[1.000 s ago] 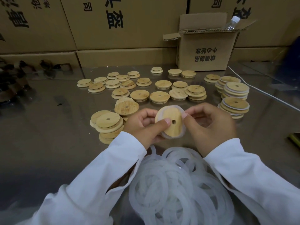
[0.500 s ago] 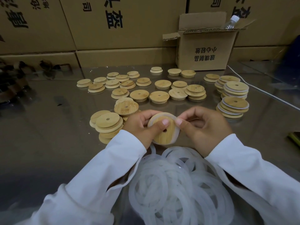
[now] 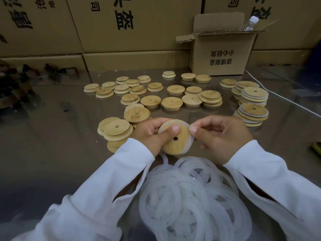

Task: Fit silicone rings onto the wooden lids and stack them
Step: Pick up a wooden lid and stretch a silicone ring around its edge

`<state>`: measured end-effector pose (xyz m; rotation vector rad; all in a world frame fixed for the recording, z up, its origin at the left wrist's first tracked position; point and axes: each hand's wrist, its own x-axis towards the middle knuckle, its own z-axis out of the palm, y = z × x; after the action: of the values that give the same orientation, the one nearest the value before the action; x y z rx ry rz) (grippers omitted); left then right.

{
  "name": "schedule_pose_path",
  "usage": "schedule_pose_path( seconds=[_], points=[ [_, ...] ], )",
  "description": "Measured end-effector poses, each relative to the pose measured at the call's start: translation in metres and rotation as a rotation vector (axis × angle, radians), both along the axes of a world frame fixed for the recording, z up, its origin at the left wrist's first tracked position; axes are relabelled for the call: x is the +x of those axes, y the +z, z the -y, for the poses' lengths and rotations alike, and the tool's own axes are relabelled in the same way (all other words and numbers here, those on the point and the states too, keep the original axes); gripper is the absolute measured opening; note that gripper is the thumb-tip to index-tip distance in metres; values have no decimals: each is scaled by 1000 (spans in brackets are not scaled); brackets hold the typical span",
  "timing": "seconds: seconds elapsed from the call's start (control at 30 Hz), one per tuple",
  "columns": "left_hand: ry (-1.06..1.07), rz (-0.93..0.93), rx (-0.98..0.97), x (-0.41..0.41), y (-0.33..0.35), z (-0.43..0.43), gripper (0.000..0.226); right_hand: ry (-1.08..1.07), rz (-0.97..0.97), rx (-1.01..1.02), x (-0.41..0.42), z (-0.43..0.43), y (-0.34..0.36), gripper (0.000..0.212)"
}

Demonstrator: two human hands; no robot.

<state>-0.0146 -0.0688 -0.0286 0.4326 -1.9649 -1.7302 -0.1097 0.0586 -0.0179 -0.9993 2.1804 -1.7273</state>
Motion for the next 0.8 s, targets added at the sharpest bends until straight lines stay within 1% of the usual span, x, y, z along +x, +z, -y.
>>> schedule_pose_path(
  seconds=[0.07,0.17,0.27,0.4,0.53,0.63,0.8],
  points=[
    [36,-4,25,-1,-2,0,8,9,-1,10,-1,-1,0,20],
    [106,0,42,-2,-4,2,11,7,7,-12,1,-1,-3,14],
    [123,-6,47,-2,-4,3,10,8,-11,-23,5,1,-7,11],
    [102,-12,35,-2,-4,1,8,-35,-115,18,6,2,-9,8],
    [87,-19,24,-1,-4,1,7,-42,-184,77,4,2,-8,13],
    [83,-24,8,-2,-4,1,7,-47,-146,89,2,1,-9,16],
    [65,-36,-11,-2,-5,4,7,-26,13,56,-1,-2,-5,18]
  ],
)
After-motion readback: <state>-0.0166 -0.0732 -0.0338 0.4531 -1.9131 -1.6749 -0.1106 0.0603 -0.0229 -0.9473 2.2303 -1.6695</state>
